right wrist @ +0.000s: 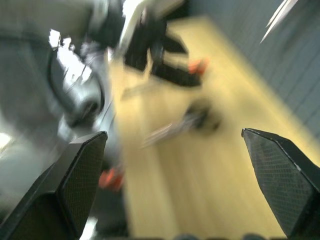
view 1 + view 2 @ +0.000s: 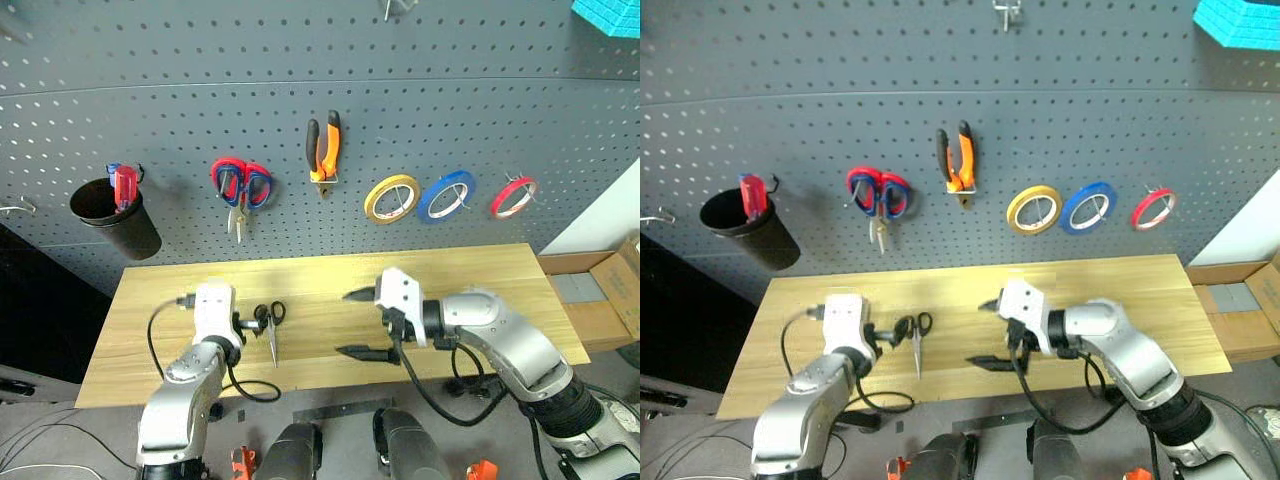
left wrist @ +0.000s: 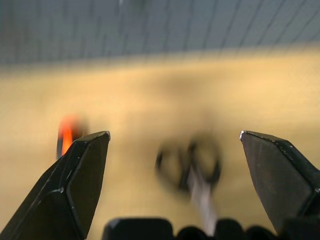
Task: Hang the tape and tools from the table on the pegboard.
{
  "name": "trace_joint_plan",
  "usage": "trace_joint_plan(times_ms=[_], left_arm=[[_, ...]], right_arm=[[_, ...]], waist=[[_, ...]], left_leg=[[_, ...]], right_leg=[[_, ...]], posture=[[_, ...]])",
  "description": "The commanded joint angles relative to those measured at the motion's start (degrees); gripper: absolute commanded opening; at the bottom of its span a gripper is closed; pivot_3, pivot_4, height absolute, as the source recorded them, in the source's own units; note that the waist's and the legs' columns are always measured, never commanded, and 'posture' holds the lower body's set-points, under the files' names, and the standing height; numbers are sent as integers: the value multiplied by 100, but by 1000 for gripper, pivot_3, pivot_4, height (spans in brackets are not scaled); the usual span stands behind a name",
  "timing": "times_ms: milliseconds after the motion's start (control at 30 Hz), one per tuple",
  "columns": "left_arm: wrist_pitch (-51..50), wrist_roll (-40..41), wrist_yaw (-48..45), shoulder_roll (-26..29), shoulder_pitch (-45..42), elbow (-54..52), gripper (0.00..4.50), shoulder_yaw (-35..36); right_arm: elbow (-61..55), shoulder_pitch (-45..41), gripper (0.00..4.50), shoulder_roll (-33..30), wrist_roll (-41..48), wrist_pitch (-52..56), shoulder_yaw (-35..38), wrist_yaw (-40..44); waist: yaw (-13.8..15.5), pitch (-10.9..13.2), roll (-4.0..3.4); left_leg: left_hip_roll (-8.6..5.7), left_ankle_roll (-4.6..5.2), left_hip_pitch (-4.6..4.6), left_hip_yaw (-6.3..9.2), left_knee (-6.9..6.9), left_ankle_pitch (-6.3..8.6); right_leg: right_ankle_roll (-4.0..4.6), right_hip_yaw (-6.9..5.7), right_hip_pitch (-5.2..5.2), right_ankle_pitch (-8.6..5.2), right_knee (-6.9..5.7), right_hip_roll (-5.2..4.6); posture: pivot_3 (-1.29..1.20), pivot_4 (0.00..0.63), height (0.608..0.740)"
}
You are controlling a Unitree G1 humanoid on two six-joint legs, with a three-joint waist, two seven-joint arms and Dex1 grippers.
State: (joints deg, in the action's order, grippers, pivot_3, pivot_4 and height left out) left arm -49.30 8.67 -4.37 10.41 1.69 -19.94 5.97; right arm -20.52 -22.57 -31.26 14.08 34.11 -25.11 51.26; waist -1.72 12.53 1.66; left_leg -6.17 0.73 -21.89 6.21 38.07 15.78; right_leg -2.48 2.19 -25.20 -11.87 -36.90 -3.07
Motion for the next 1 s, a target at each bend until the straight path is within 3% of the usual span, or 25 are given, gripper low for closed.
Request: trace_joint_plan(times_ms=[33,400,667,767,1000], left_arm=[[-314,-257,350,-97,-109,9,4500,-147],[182,-675,840,-665,-649,1450,4500,-479],[412,-905,1298,-994,-1264,2549,4500,-440],[215,-1010,1686,-1133,-1479,2998,3913,-282],[-82,-1036,1979,-1208,-1421,3025,1529,-60]], right_arm=[[-61,-158,4482,156,-105,-128,-134,13],[215,-233,4482,591,-412,-378,-187,-125],[177,-199,4482,558,-515,-346,-173,-90],[129,-191,4500,505,-535,-303,-156,-87],[157,-230,4500,465,-553,-288,-32,-91]], waist=[[5,0,0],[9,-2,3],[-12,-2,4],[-17,-6,4],[-104,-28,-3]], left_leg=[[2,-2,2,5,1,-1],[-1,-27,1,1,2,-13],[-1,-27,1,-1,4,-13],[-1,-27,4,-3,4,-13],[0,-27,16,-9,4,-13]], right_leg=[[0,0,6,0,0,0],[-1,-3,4,1,3,-3],[-1,-5,7,1,3,-4],[-2,-8,7,1,2,-4],[-3,-7,16,1,-1,-3]], posture=[[-38,217,740],[-79,215,740],[-127,213,740],[-140,212,740],[-142,212,740]])
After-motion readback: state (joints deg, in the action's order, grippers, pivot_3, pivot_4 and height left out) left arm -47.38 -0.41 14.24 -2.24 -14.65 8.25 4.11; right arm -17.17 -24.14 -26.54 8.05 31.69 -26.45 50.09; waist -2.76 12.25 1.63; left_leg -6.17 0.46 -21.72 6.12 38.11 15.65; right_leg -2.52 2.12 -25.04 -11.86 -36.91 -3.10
